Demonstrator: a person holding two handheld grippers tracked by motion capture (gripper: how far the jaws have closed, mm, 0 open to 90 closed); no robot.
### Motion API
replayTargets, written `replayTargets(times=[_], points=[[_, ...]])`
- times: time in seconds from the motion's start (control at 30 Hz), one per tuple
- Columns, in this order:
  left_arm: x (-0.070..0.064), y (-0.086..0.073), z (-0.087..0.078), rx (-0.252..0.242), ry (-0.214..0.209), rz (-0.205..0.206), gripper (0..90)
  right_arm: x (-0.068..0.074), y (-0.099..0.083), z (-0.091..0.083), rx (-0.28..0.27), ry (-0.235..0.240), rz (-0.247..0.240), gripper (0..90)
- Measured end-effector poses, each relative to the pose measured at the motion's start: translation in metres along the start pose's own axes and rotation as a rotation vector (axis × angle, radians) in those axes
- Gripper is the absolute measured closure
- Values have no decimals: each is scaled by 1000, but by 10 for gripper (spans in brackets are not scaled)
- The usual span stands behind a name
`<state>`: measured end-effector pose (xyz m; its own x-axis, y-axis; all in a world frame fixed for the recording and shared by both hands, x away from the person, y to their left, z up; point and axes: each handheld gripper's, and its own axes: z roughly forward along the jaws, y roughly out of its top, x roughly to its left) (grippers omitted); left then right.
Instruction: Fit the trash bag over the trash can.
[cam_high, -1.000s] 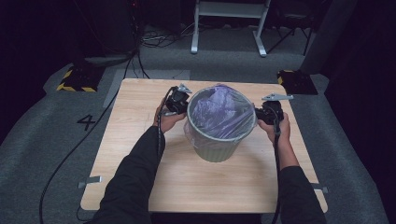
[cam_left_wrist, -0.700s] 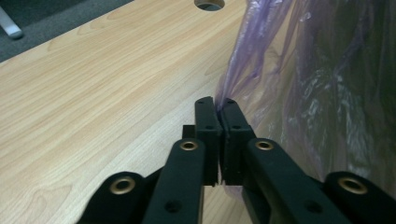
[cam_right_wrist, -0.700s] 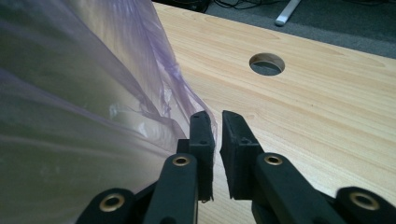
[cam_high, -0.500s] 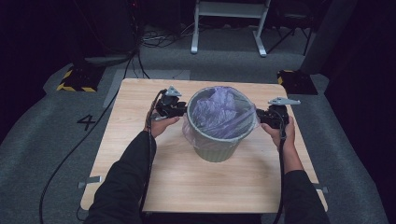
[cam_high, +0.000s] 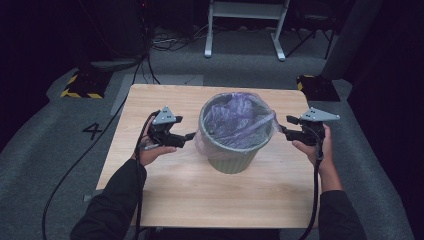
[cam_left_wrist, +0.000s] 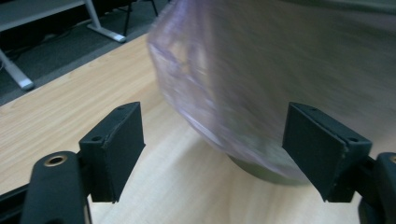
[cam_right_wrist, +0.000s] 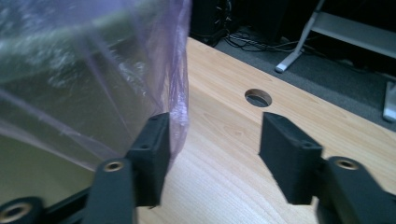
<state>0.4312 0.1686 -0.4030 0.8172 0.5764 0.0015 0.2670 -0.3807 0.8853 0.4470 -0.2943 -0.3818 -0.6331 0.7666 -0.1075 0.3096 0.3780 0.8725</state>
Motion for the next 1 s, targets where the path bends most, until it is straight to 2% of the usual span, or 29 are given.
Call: replayTargets(times=[0.07, 0.1, 0.17, 0.23, 0.33, 0.37, 0.43, 0.47, 0.53, 0.57, 0.6, 0.63, 0.67, 0.73, 0.77, 0.83, 0.9, 1.0], points=[[-12, -4, -3, -8, -26, 16, 171, 3, 1, -2, 14, 14, -30, 357], [-20, -7, -3, -6, -46, 41, 161, 6, 1, -4, 16, 7, -48, 336], [-33, -10, -2, 2, -77, 57, 155, 11, 1, -7, 23, 2, -91, 309], [-44, -11, 0, 7, -99, 77, 156, 15, 2, -11, 11, 30, -118, 298], [-57, -11, 5, 11, -108, 102, 157, 19, 2, -17, 20, 56, -150, 285], [-61, -10, 6, 15, -111, 120, 157, 20, 2, -19, 21, 45, -159, 293], [-68, -6, 9, 11, -90, 147, 159, 21, 2, -23, 30, 0, -168, 296], [-70, -5, 9, 8, -83, 148, 170, 21, 2, -25, 19, -1, -163, 302], [-72, -2, 10, 11, -45, 169, 230, 20, 1, -29, 1, -24, -148, 344], [-72, -1, 10, 3, -30, 171, 276, 21, 0, -31, -1, -42, -142, 422], [-70, -1, 10, -6, -33, 165, 330, 21, -1, -33, -4, -63, -140, 489], [-68, 0, 10, -7, -49, 160, 384, 20, -2, -36, -16, -90, -131, 494], [-67, 0, 10, -16, -57, 153, 425, 20, -2, -38, -33, -93, -119, 494], [-66, 1, 11, -20, -54, 167, 534, 19, -4, -44, -65, -70, -96, 453], [-65, 1, 11, -18, -65, 166, 568, 19, -4, -49, -91, -51, -89, 414], [-64, 0, 12, -13, -67, 169, 688, 20, -4, -55, -114, -27, -86, 359], [-64, 0, 13, -4, -74, 183, 746, 23, -3, -63, -156, 10, -112, 316], [-64, 0, 13, -6, -73, 191, 833, 31, -3, -68, -182, 67, -141, 277]])
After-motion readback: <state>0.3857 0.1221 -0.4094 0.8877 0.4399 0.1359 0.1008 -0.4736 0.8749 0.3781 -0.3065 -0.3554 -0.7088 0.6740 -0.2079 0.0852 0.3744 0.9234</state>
